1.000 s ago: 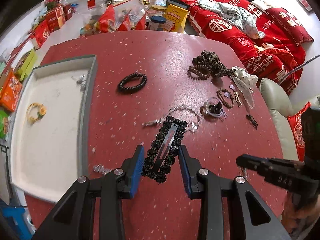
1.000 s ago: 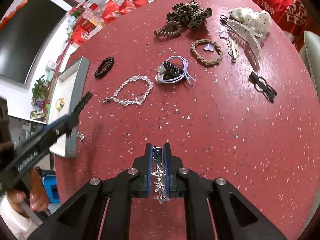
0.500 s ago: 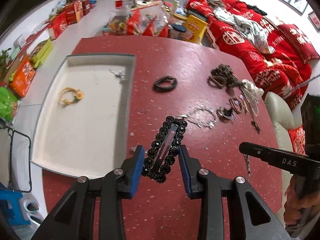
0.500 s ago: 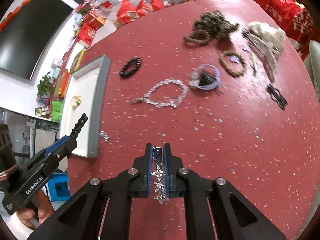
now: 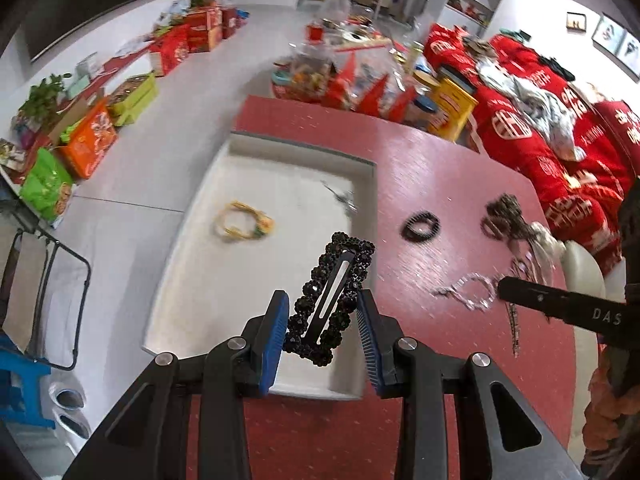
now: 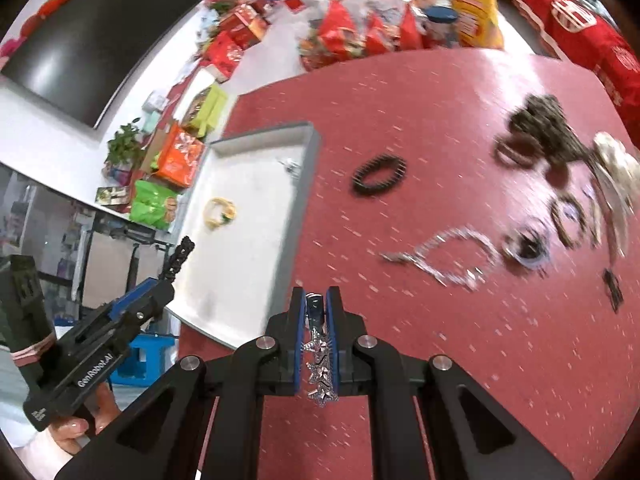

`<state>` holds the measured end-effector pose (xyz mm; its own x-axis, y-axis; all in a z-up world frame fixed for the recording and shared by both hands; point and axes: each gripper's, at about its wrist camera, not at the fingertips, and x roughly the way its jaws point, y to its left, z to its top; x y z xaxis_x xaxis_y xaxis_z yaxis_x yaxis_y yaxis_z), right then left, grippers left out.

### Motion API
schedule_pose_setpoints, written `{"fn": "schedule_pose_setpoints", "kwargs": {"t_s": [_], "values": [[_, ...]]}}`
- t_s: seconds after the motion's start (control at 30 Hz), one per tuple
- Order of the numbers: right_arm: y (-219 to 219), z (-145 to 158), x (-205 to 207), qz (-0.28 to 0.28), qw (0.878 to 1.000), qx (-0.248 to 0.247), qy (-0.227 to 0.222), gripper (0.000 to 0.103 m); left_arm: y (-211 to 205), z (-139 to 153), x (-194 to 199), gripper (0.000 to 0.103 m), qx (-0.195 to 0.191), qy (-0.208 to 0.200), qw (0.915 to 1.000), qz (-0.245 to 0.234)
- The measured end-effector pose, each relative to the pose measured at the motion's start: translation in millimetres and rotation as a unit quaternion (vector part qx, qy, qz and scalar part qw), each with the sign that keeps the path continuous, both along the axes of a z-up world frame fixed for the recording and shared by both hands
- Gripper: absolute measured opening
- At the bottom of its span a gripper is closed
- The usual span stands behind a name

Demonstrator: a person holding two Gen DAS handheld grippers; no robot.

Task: Organize jewelry
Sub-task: 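Carry the black hair clip and star clip over the white tray with both grippers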

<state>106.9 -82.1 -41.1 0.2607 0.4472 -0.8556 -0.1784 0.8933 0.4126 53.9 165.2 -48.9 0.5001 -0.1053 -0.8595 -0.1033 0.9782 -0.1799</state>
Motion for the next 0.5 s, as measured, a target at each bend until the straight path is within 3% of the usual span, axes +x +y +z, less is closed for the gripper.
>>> {"fn": "schedule_pose_setpoints", "kwargs": {"t_s": [0.5], "values": [[94.6,5.8,89.2,0.043,0.998,0.039,-0.022,0.011,62.0,-21.6,55.5,0.037,0.011,-0.026,0.9982,0.053]]}}
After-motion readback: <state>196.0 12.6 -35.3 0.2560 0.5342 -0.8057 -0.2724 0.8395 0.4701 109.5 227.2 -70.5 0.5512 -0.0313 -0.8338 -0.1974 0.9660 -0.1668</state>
